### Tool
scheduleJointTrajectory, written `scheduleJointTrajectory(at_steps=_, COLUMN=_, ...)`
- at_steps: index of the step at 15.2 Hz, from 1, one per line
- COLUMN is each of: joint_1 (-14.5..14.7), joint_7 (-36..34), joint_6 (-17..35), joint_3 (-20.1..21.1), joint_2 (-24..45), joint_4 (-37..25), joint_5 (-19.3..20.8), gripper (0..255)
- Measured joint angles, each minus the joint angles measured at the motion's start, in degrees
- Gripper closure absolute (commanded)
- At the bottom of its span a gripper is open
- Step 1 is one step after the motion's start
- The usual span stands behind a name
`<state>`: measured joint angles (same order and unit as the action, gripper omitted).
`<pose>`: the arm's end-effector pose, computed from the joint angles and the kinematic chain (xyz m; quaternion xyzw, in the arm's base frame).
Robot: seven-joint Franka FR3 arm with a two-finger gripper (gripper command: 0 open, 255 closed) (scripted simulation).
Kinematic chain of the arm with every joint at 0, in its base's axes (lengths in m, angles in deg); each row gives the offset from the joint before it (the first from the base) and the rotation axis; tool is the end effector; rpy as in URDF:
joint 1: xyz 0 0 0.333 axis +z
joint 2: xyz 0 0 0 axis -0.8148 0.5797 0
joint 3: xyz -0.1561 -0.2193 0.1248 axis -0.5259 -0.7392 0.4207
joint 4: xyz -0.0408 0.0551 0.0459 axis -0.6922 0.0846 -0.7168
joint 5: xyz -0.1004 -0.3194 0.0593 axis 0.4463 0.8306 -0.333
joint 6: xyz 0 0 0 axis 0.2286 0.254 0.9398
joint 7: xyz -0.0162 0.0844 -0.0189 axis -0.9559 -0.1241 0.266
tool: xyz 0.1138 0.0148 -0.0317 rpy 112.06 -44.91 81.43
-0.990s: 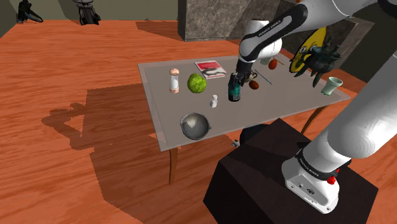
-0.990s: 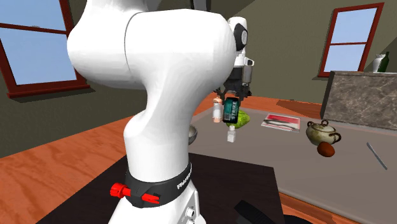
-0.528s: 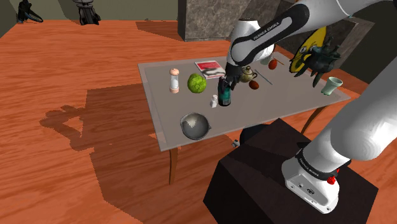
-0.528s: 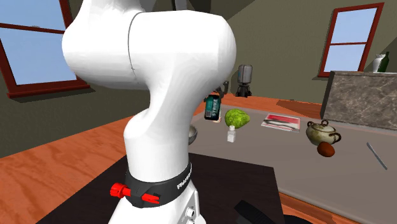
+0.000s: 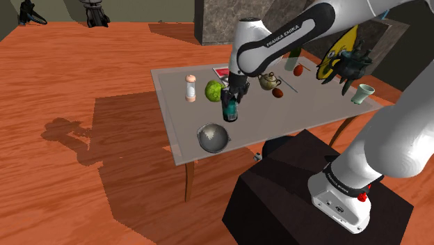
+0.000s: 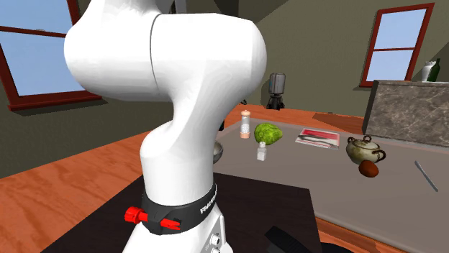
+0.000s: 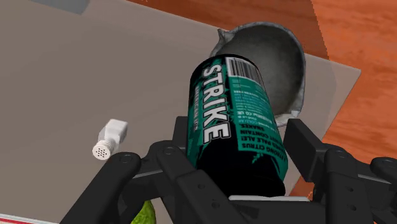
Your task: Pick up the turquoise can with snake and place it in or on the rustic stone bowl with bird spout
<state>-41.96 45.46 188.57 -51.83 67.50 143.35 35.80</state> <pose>0.4548 0.1048 0.3207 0.9999 -0.0136 -0.0034 0.0004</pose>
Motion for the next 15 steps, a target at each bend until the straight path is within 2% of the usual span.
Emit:
scheduleJointTrajectory(at_steps=5, joint_1=3.3, joint_7=-6.4, joint_6=-1.1, joint_3=2.9, joint_2=2.5, joint_4=-3.7, joint_5=0.3, gripper=255)
scheduleJointTrajectory(at_steps=15, joint_1=3.9, joint_7=-7.8, joint_6=5.7, joint_3=3.1, joint_2=8.5, joint_4=-2.8, joint_5=0.9, gripper=255)
